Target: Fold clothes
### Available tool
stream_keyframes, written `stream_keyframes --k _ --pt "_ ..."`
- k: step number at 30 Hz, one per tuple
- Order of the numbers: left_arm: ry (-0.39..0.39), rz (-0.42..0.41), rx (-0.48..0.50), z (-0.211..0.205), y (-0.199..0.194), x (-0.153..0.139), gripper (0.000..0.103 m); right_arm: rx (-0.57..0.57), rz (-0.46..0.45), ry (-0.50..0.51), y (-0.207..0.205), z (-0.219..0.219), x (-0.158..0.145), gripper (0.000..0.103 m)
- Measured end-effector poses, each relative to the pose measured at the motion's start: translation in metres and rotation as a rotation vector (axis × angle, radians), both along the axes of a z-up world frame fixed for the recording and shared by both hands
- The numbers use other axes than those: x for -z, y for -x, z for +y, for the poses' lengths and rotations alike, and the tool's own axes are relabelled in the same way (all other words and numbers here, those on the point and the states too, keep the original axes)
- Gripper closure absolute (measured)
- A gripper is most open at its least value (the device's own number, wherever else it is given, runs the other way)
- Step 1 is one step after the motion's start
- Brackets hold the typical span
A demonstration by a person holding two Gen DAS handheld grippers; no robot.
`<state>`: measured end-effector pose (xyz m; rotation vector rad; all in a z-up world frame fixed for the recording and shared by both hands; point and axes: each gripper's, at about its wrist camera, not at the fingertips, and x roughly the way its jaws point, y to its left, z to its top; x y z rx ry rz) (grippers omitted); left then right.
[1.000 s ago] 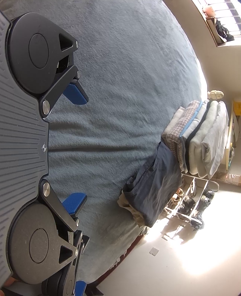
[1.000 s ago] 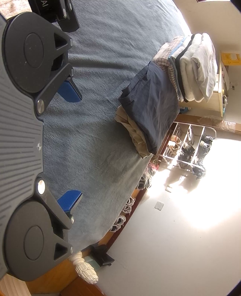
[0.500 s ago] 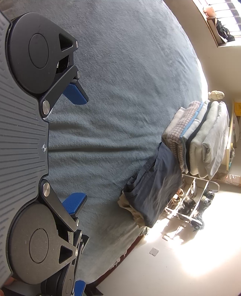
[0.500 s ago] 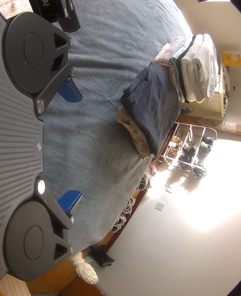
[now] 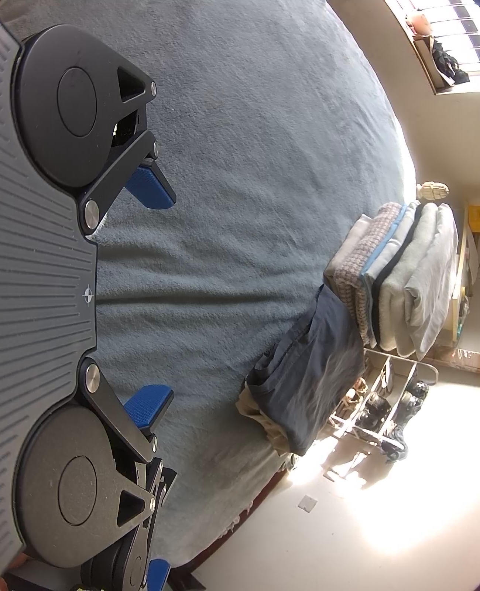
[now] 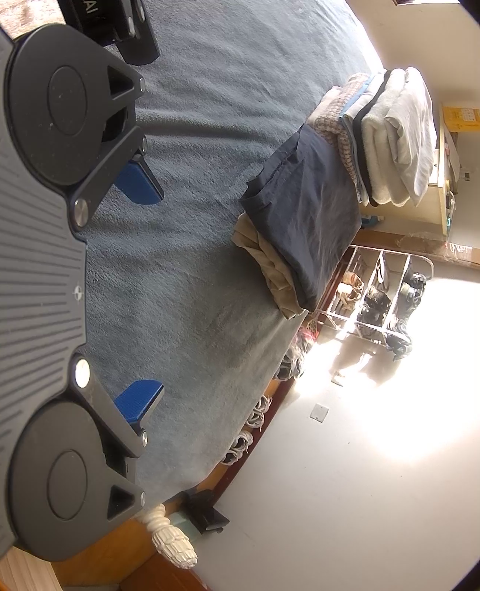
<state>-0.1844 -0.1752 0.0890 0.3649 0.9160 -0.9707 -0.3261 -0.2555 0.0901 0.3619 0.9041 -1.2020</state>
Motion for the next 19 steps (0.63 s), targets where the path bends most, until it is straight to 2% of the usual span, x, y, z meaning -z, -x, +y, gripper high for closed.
stream_keyframes --k 19 --pt "-0.007 -0.004 0.001 -0.0003 -0.0004 -0.0002 0.001 0.003 -0.007 -0.002 0.0011 0.0001 0.0004 0.0"
